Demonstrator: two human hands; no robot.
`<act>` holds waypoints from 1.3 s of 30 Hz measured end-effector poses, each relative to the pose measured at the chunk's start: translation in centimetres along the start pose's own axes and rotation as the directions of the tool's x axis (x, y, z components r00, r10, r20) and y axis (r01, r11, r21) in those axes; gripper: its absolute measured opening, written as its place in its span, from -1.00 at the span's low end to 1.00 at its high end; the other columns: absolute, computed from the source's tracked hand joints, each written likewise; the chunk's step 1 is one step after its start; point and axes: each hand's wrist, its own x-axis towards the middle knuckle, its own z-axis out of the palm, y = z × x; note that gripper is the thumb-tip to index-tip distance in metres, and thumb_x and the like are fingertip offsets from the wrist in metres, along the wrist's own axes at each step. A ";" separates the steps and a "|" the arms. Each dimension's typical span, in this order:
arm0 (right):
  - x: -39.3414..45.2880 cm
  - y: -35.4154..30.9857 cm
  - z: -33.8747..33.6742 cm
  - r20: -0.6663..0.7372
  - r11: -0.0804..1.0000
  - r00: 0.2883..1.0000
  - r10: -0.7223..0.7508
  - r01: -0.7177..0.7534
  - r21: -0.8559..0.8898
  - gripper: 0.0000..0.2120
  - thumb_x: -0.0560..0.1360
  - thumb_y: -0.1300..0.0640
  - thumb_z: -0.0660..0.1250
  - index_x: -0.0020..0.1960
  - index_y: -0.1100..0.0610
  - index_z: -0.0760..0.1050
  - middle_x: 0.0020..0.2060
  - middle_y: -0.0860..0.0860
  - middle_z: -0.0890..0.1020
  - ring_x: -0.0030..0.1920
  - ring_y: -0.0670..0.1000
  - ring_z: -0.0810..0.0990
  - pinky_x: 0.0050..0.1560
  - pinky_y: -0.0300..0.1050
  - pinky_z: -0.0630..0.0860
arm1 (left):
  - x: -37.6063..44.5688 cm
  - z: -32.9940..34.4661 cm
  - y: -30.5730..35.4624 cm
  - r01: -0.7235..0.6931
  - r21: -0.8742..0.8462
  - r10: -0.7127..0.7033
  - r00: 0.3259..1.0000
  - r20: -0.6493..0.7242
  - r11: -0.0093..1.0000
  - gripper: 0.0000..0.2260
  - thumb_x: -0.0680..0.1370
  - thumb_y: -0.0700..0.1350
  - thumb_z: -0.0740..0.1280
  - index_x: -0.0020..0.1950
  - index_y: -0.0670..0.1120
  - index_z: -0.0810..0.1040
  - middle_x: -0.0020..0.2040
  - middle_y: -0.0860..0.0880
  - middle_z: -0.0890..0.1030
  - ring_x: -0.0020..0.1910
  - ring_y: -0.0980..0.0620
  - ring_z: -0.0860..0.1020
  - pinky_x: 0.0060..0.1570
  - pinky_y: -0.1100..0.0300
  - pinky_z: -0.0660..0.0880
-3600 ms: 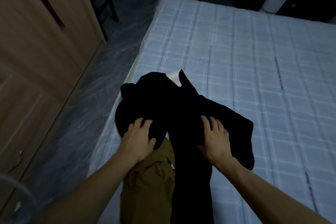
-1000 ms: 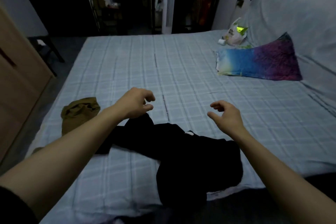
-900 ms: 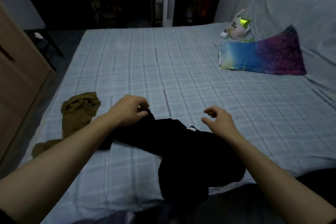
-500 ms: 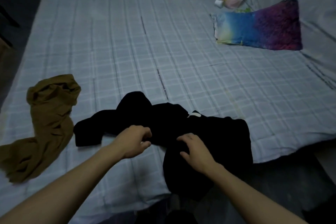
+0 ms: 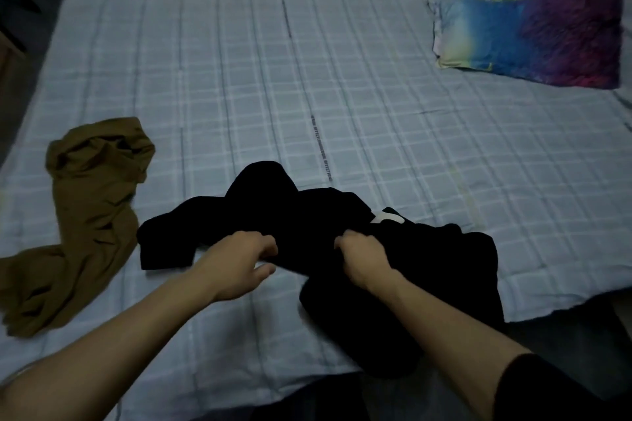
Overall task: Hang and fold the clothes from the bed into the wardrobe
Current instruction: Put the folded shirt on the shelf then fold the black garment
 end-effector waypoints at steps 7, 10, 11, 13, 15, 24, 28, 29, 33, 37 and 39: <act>-1.4 3.4 -14.2 -0.395 0.853 0.889 0.232 0.009 0.521 -0.69 0.34 0.39 0.24 0.02 0.20 0.57 -0.05 0.14 0.64 -0.01 0.13 0.59 0.03 -0.09 0.47 | 2.0 -4.0 2.1 0.018 -0.044 -0.022 0.997 -0.079 0.999 -0.75 0.50 0.09 0.38 0.13 0.05 0.53 0.05 0.05 0.62 0.05 0.00 0.59 0.03 0.05 0.54; -2.3 3.9 -21.3 -0.489 0.742 0.797 0.354 0.079 0.666 -0.72 0.33 0.41 0.22 -0.08 0.13 0.55 -0.24 -0.01 0.62 -0.20 -0.09 0.56 -0.16 -0.28 0.42 | 2.7 -6.8 3.3 0.038 -0.126 -0.055 0.990 -0.128 0.991 -0.33 0.39 0.30 0.39 0.42 0.06 0.35 0.30 0.00 0.52 0.25 -0.02 0.52 0.20 0.06 0.49; -2.8 3.9 -23.6 -0.523 0.714 0.759 0.387 0.113 0.691 -0.74 0.34 0.41 0.23 -0.11 0.11 0.54 -0.30 -0.06 0.59 -0.27 -0.16 0.52 -0.22 -0.34 0.40 | 2.8 -8.1 4.0 0.040 -0.184 -0.071 0.984 -0.165 0.982 -0.20 0.33 0.35 0.41 0.48 0.07 0.26 0.35 0.00 0.47 0.30 -0.03 0.48 0.24 0.06 0.47; -3.9 3.7 -27.9 -0.579 0.670 0.700 0.418 0.193 0.717 -0.77 0.37 0.40 0.25 -0.14 0.12 0.54 -0.34 -0.08 0.56 -0.33 -0.21 0.48 -0.26 -0.31 0.39 | 2.8 -10.8 5.4 0.017 -0.313 -0.109 0.955 -0.277 0.950 -0.04 0.26 0.37 0.46 0.53 0.06 0.16 0.41 -0.02 0.41 0.36 -0.06 0.42 0.29 0.03 0.44; -5.3 3.1 -31.7 -0.617 0.623 0.675 0.404 0.291 0.726 -0.82 0.41 0.40 0.28 -0.11 0.17 0.56 -0.30 0.00 0.58 -0.29 -0.13 0.50 -0.23 -0.19 0.41 | 2.9 -13.9 6.7 0.001 -0.373 -0.164 0.900 -0.405 0.928 0.04 0.26 0.32 0.52 0.56 0.00 0.08 0.49 -0.06 0.30 0.44 -0.13 0.31 0.36 -0.08 0.38; -12.1 1.8 -40.8 -0.698 0.461 0.619 0.360 0.533 0.710 -0.89 0.51 0.30 0.36 -0.13 0.12 0.57 -0.30 0.04 0.57 -0.34 -0.02 0.51 -0.41 -0.18 0.42 | 2.7 -24.4 12.5 -0.394 -0.525 -0.046 0.766 -0.641 0.755 -0.87 0.52 -0.13 0.45 0.04 -0.08 0.62 -0.08 -0.06 0.68 -0.02 -0.03 0.64 0.01 0.11 0.57; -13.2 3.5 -41.2 -0.688 0.453 0.610 0.393 0.523 0.722 -0.90 0.51 0.28 0.37 -0.12 0.11 0.60 -0.32 0.02 0.58 -0.34 -0.04 0.52 -0.39 -0.18 0.42 | 3.3 -26.2 12.9 -0.427 -0.462 0.057 0.779 -0.624 0.778 -0.95 0.57 -0.22 0.35 0.00 -0.13 0.59 -0.14 -0.22 0.63 -0.20 0.00 0.57 -0.21 0.18 0.43; -13.3 4.1 -41.0 -0.680 0.464 0.610 0.407 0.504 0.729 -0.89 0.52 0.28 0.37 -0.12 0.11 0.61 -0.31 0.02 0.60 -0.32 -0.02 0.54 -0.36 -0.15 0.44 | 3.3 -26.9 12.9 -0.410 -0.429 0.030 0.750 -0.660 0.805 -0.95 0.56 -0.24 0.33 -0.02 -0.14 0.58 -0.17 -0.19 0.63 -0.19 -0.02 0.57 -0.21 0.14 0.43; -13.1 6.8 -39.7 -0.627 0.537 0.614 0.479 0.359 0.763 -0.88 0.51 0.33 0.36 -0.05 0.15 0.63 -0.18 0.12 0.66 -0.22 0.09 0.60 -0.17 0.05 0.51 | 1.1 -32.6 14.4 -0.405 -0.258 0.003 0.541 -0.841 0.877 -0.94 0.54 -0.24 0.34 -0.05 -0.10 0.57 -0.19 -0.04 0.62 -0.16 -0.04 0.58 -0.16 0.15 0.43; -12.5 7.5 -38.1 -0.589 0.611 0.654 0.475 0.236 0.755 -0.91 0.50 0.31 0.39 -0.02 0.19 0.63 -0.15 0.11 0.66 -0.14 0.06 0.60 -0.09 -0.02 0.50 | -2.3 -37.9 17.9 -0.427 0.000 0.209 0.442 -0.872 0.904 -0.92 0.52 -0.17 0.41 0.00 -0.07 0.64 -0.14 0.01 0.65 -0.14 0.08 0.59 -0.10 0.25 0.49; -11.9 7.0 -37.4 -0.578 0.631 0.660 0.480 0.198 0.750 -0.89 0.51 0.32 0.36 -0.09 0.15 0.61 -0.23 0.06 0.64 -0.18 0.02 0.57 -0.17 -0.10 0.42 | -3.0 -38.8 19.4 -0.420 -0.020 0.215 0.505 -0.836 0.907 -0.94 0.52 -0.14 0.42 -0.02 -0.04 0.65 -0.14 0.03 0.65 -0.13 0.11 0.60 -0.15 0.36 0.46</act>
